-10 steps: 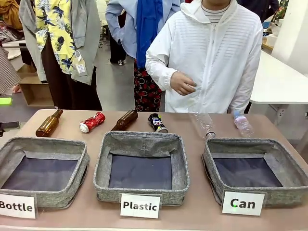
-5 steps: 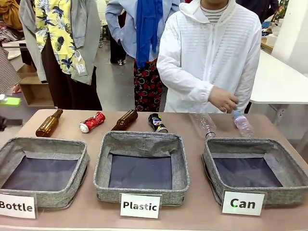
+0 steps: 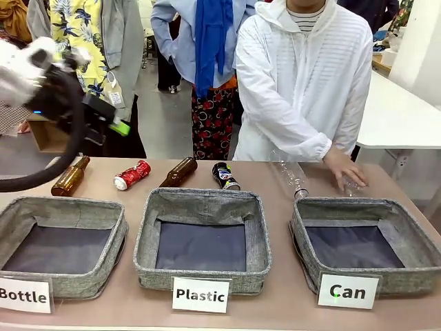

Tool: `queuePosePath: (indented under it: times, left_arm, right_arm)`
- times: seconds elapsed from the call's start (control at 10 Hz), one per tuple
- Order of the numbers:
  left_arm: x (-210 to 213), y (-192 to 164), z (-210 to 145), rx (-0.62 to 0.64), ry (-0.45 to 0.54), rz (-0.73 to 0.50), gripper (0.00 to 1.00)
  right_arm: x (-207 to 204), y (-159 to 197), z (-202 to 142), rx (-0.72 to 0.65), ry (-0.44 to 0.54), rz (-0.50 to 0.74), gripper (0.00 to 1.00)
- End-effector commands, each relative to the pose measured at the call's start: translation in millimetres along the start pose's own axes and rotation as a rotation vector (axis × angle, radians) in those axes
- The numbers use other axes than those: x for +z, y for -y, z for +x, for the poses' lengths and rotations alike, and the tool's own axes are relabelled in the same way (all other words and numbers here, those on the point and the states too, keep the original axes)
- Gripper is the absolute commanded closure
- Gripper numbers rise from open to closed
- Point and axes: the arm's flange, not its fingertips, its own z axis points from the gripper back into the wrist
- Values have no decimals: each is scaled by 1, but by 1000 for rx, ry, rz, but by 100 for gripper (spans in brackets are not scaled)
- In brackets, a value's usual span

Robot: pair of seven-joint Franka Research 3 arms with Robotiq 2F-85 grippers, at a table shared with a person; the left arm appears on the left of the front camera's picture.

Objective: Sort the can waste into the basket.
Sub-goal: Pick up the can waste from the table and place it in the right Fabric basket.

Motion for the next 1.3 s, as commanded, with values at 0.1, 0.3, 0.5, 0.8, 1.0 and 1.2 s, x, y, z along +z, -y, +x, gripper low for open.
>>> queuePosePath:
  times: [0.1,0.3,0.5,0.8,1.0,1.2]
  left_arm:
    - [-40,-31,29,-267,-89,371,0]
    - [-55,-39,30,-361,-129,432,0]
    - [-61,-35,32,-178,-238,331,0]
    - [-62,-49,28,-403,-156,432,0]
    - [-66,-45,28,-366,-173,420,0]
    - [-95,-70,80,-586,-385,251,0]
  right_arm:
    - [-1,1,4,29,19,20,0]
    - [-1,1,4,29,19,20,0]
    - [-1,1,4,29,19,20,0]
    - [-1,1,4,29,19,20,0]
    - [-1,1,4,29,19,20,0]
    - [-1,1,4,29,19,20,0]
